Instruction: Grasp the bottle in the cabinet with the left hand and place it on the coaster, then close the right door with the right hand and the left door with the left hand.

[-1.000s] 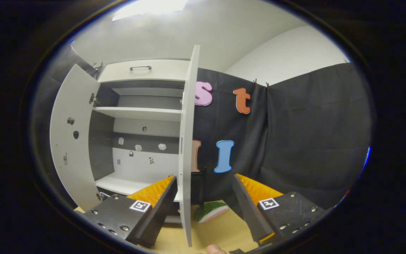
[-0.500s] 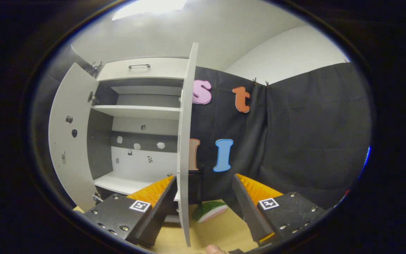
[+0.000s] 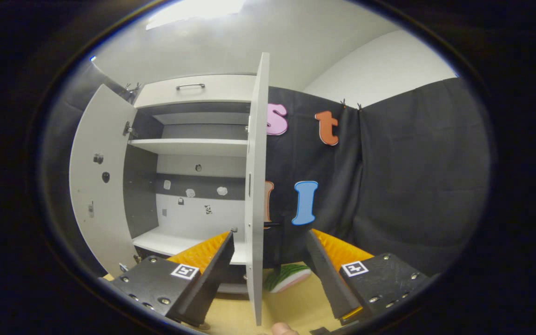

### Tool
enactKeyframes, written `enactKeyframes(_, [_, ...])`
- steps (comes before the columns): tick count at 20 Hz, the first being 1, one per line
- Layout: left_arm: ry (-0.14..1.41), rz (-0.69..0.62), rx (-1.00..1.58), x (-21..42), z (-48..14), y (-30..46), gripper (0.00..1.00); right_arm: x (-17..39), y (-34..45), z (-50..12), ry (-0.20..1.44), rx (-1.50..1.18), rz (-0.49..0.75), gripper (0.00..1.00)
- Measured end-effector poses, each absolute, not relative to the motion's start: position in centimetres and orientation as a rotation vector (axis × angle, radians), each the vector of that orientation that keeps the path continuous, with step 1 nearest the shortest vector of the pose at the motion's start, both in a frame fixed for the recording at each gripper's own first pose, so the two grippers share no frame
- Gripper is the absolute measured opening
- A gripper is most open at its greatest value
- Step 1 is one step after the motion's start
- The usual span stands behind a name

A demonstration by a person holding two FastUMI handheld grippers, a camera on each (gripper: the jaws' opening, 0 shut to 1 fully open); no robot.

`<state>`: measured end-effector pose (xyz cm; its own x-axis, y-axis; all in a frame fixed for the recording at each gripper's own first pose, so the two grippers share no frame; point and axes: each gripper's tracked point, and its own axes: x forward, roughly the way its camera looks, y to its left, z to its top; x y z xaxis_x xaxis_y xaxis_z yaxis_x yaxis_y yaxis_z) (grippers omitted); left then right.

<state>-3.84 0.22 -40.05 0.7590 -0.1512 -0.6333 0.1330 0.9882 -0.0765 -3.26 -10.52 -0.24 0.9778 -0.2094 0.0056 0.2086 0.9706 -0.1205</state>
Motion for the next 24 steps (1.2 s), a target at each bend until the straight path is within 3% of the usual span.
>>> enactKeyframes(16, [0.736, -0.148, -0.006, -3.4, -40.6, 0.2, 0.63, -4.5, -12.0, -0.3, 0.012, -0.102, -0.227, 0.96])
enactKeyframes(19, [0.728, -0.135, 0.003, -3.3, -40.6, 0.4, 0.92, -4.2, -12.1, -0.4, 0.012, -0.099, -0.226, 0.96])
enactKeyframes(24, [0.699, -0.105, -0.025, -3.1, -39.1, 1.0, 0.99, -3.8, -11.9, -0.5, 0.014, -0.1, -0.219, 0.96])
